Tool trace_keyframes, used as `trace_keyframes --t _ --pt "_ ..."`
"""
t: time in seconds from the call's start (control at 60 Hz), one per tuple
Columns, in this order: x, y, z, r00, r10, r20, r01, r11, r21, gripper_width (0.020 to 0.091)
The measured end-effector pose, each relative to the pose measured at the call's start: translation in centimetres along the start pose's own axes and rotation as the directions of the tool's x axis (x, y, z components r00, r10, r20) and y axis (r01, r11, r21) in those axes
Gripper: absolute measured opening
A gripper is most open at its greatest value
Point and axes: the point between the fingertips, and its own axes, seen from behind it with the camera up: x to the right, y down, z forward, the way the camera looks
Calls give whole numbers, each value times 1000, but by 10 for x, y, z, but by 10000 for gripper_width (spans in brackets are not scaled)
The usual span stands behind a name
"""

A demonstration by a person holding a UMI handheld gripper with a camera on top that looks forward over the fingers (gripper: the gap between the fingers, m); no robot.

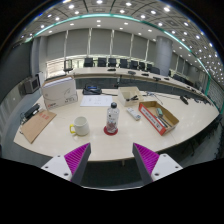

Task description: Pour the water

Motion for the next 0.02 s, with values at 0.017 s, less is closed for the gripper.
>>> trace_keyframes --t 0.017 --pt "0 -1 0 1000 -1 0 1 1000 3 861"
